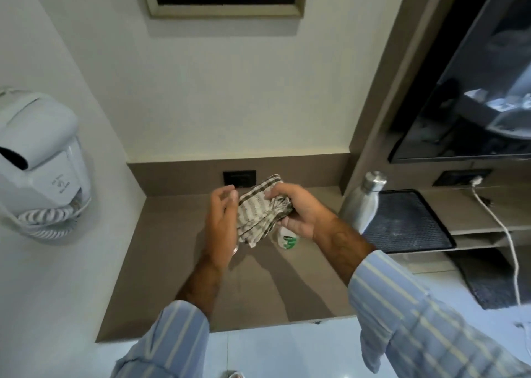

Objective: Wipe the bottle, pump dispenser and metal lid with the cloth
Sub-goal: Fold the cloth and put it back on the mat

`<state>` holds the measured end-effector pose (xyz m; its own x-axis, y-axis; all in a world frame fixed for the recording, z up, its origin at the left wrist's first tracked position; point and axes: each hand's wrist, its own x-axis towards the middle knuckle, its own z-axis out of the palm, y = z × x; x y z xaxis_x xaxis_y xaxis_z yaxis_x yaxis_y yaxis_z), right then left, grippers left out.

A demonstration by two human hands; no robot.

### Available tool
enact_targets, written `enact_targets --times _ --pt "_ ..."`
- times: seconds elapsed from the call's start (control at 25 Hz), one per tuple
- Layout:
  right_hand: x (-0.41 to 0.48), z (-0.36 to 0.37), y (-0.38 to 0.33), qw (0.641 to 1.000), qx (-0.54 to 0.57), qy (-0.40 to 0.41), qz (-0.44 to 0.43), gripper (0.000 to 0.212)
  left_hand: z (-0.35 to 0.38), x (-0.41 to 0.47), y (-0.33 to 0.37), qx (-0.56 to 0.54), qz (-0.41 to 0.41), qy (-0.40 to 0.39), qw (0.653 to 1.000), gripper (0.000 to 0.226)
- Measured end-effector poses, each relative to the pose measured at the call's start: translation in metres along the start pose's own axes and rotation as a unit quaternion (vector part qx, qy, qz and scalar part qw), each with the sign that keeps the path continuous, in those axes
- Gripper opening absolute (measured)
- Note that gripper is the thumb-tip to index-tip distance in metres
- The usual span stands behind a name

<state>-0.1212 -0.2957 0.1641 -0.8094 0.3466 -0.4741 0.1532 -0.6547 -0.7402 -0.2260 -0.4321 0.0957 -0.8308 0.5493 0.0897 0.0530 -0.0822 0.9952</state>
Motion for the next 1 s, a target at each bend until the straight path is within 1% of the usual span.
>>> enact_targets --times 0.04,0.08,0.12,0.16,0.2,0.24,0.32,0.36,0.4,0.48,0.56,0.64,0.68,0.76,0.8,0.88,1.0 --pt "-0.011 -0.01 -0.011 1.0 0.003 0.012 -0.018 0.02 0.01 0.005 0.007 -0.058 -0.074 -0.038 0.995 0.033" --pt "-0.022 -0.02 -0.022 0.999 0.002 0.025 -0.036 0.028 0.019 0.009 0.013 -0.098 -0.136 -0.096 0.981 0.038" --pt "-0.033 -0.031 -0.033 0.998 -0.004 0.039 -0.054 0.034 0.032 0.012 0.018 -0.121 -0.174 -0.158 0.964 0.043" --pt "-0.044 -0.045 -0.041 0.996 -0.021 0.052 -0.073 0.038 0.046 0.015 0.02 -0.142 -0.191 -0.203 0.95 0.048" --pt "-0.056 -0.062 -0.05 0.993 -0.045 0.062 -0.094 0.044 0.065 0.016 0.022 -0.156 -0.194 -0.231 0.941 0.05" --pt "-0.069 -0.08 -0.057 0.988 -0.076 0.07 -0.116 0.046 0.087 0.016 0.023 -0.161 -0.188 -0.249 0.936 0.046" --pt "-0.096 -0.124 -0.067 0.976 -0.124 0.09 -0.152 0.05 0.138 0.007 0.025 -0.124 -0.166 -0.29 0.934 0.029" --pt "-0.11 -0.148 -0.07 0.973 -0.134 0.105 -0.154 0.049 0.163 -0.002 0.025 -0.095 -0.149 -0.311 0.934 0.023" --pt "-0.126 -0.175 -0.074 0.971 -0.135 0.133 -0.148 0.046 0.191 -0.013 0.024 -0.068 -0.129 -0.328 0.933 0.023" --pt "-0.154 -0.229 -0.077 0.967 -0.123 0.194 -0.107 0.039 0.24 -0.035 0.017 -0.042 -0.114 -0.345 0.931 0.029" --pt "-0.174 -0.285 -0.077 0.969 -0.12 0.209 -0.044 0.046 0.285 -0.048 0.008 -0.035 -0.118 -0.35 0.929 0.03" --pt "-0.181 -0.345 -0.077 0.965 -0.119 0.234 -0.002 0.05 0.33 -0.05 -0.01 -0.01 -0.128 -0.331 0.935 0.027" --pt "-0.176 -0.373 -0.076 0.961 -0.106 0.254 0.006 0.05 0.351 -0.049 -0.021 -0.002 -0.156 -0.323 0.934 0.026" --pt "-0.155 -0.424 -0.07 0.951 -0.061 0.304 -0.004 0.048 0.39 -0.041 -0.047 -0.024 -0.254 -0.316 0.914 0.029" --pt "-0.138 -0.449 -0.067 0.943 -0.041 0.331 -0.014 0.044 0.412 -0.034 -0.065 -0.04 -0.297 -0.302 0.905 0.028" --pt "-0.098 -0.487 -0.057 0.926 -0.042 0.375 -0.024 0.037 0.444 -0.019 -0.104 -0.017 -0.336 -0.248 0.908 0.026" --pt "-0.031 -0.531 -0.039 0.898 -0.119 0.423 -0.005 0.035 0.472 0.007 -0.169 0.085 -0.334 -0.154 0.926 0.026"
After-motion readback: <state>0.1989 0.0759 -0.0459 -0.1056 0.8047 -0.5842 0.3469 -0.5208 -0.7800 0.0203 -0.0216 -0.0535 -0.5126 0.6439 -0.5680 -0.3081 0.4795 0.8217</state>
